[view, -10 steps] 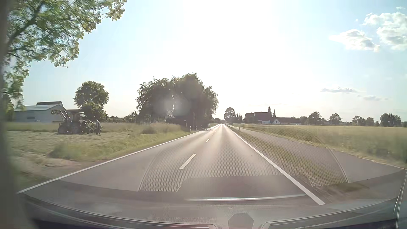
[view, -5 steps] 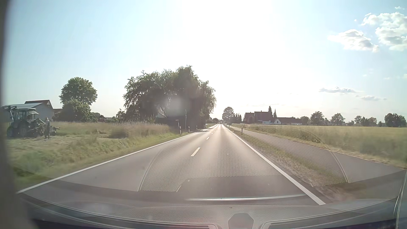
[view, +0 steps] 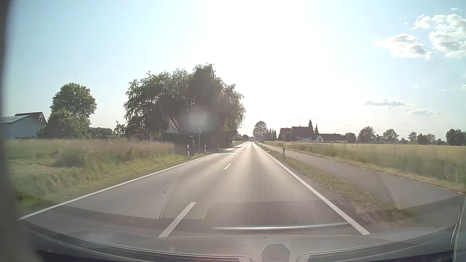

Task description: Follow the waypoints while adhering to traffic rules and regulations

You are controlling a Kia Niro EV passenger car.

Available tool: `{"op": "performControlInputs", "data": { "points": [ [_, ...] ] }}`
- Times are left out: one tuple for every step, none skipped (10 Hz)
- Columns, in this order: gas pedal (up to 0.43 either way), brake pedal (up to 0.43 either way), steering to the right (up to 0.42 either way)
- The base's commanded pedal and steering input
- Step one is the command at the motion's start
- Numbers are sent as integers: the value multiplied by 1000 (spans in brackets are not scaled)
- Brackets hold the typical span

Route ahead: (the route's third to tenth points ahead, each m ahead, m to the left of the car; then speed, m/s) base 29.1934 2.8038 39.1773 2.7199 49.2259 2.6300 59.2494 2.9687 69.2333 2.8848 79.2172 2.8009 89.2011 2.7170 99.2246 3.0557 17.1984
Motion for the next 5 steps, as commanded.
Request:
{"op": "performControlInputs", "data": {
  "points": [
    [150, 6, 4],
    [150, 6, 4],
    [150, 6, 4],
    [150, 6, 4],
    [157, 6, 3]
  ]
}}
